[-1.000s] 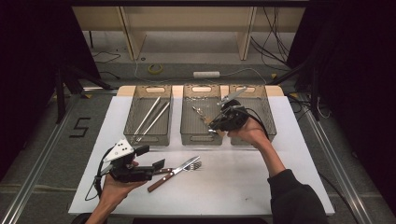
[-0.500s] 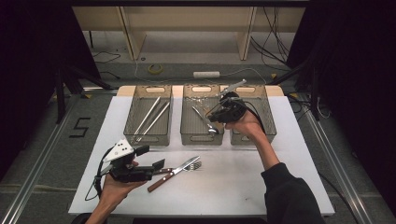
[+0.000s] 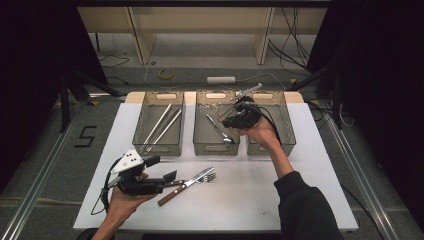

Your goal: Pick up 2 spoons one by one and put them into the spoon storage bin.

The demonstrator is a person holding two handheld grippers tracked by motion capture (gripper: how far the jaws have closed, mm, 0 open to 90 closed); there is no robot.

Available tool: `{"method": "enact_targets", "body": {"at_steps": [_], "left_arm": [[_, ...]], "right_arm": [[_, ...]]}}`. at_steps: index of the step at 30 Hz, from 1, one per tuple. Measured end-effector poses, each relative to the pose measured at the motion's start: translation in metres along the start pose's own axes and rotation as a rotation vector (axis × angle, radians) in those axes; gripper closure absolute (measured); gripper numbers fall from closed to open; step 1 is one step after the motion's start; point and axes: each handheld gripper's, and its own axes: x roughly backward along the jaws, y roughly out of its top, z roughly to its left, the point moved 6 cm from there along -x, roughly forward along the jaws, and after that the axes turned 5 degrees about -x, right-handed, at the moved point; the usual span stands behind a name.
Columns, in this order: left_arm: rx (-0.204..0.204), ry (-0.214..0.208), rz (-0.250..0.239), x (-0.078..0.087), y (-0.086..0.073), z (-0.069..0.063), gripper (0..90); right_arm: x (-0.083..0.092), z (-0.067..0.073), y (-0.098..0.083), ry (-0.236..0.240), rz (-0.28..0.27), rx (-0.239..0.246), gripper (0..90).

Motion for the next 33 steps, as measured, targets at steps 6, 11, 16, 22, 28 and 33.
{"method": "enact_targets", "body": {"at_steps": [6, 11, 16, 22, 28, 33], "left_arm": [[-0.004, 0.005, -0.002, 0.000, 0.000, 0.001, 17.5], [-0.004, 0.004, -0.005, 0.001, 0.000, 0.000, 17.4], [-0.006, 0.004, -0.003, 0.000, 0.000, 0.000, 17.4], [-0.006, 0.004, -0.002, 0.000, 0.000, 0.000, 17.4], [-0.007, 0.003, 0.000, 0.000, 0.000, 0.000, 17.4], [-0.007, 0.003, -0.001, 0.000, 0.000, 0.000, 17.3]], "right_arm": [[-0.008, -0.005, 0.001, -0.023, 0.000, -0.026, 77.8], [-0.016, -0.006, 0.000, -0.031, 0.007, -0.043, 77.7], [-0.023, -0.007, -0.001, -0.038, 0.018, -0.050, 77.7], [-0.030, -0.006, -0.004, -0.045, 0.035, -0.042, 77.7], [-0.036, -0.003, -0.007, -0.055, 0.059, -0.043, 77.6], [-0.040, -0.002, -0.007, -0.052, 0.058, -0.043, 77.6]]}}
